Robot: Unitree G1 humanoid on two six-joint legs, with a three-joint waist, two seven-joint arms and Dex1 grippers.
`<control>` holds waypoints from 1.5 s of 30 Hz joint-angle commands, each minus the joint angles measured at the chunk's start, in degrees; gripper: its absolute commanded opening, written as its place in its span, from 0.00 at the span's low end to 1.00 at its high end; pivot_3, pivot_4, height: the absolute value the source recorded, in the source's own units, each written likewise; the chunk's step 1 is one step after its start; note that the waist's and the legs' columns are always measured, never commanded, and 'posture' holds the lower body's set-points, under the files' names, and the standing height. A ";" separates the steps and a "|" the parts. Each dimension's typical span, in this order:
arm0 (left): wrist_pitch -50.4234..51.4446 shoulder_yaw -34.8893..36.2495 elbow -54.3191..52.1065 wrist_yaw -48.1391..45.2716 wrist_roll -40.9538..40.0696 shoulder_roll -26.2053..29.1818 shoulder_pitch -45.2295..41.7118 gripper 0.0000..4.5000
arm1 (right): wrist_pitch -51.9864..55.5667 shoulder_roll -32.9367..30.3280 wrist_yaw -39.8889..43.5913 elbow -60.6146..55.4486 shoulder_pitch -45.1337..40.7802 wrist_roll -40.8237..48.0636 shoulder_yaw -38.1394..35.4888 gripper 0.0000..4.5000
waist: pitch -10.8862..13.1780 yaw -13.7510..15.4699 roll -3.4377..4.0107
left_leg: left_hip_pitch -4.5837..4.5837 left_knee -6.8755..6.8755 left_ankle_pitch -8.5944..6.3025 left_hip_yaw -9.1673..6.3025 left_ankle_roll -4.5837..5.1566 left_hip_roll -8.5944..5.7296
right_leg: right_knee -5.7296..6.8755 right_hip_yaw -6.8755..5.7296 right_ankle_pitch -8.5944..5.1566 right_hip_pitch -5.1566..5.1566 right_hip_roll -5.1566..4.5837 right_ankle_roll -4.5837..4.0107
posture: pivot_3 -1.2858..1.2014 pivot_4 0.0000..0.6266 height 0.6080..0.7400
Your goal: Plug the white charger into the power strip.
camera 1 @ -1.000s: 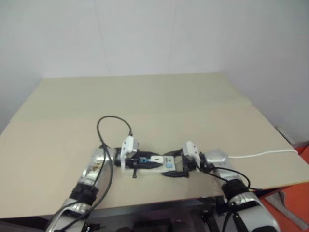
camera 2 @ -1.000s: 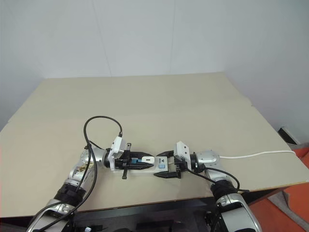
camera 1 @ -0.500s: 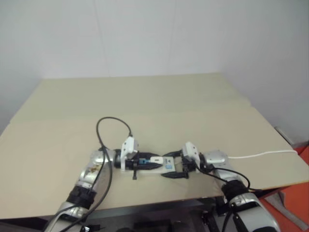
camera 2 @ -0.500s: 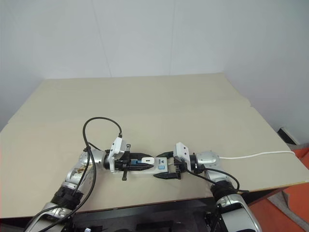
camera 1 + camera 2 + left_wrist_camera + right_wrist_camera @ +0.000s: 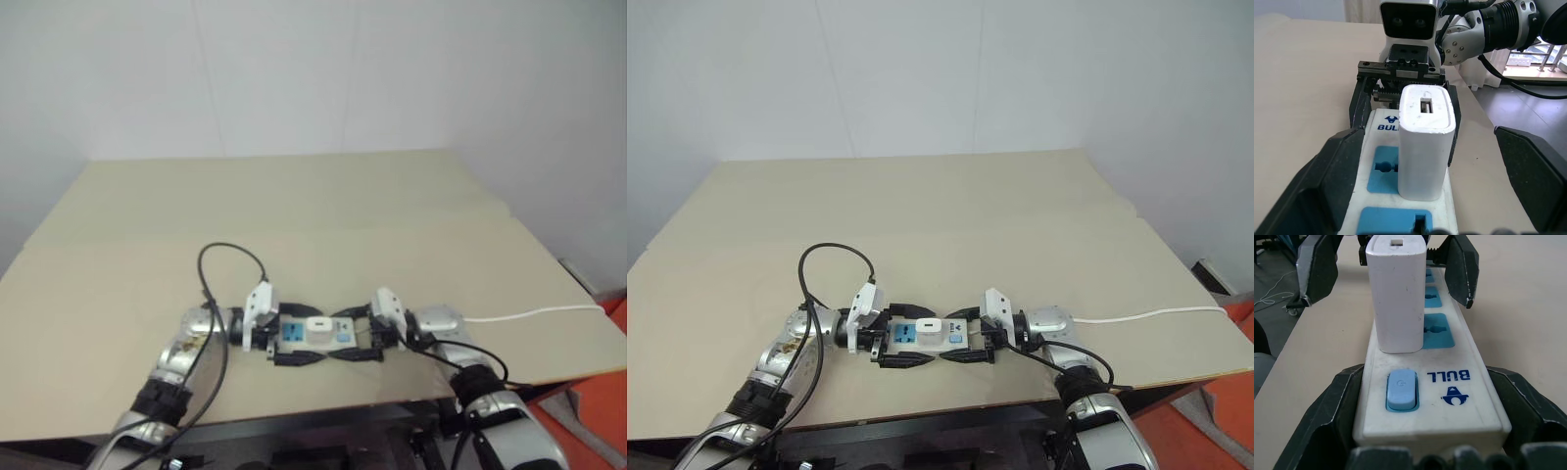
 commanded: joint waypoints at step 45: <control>10.69 28.22 -10.08 -13.29 -10.90 36.87 8.79 1.00 | 24.24 -28.87 -8.70 -41.72 22.70 17.98 -25.68 0.99 | 0.73 1.74 -0.05 | -1.23 0.11 -0.01 0.42 -0.02 -0.03 | -0.04 -0.10 0.00 -1.16 -0.12 0.02 | 0.52 0.24 1.00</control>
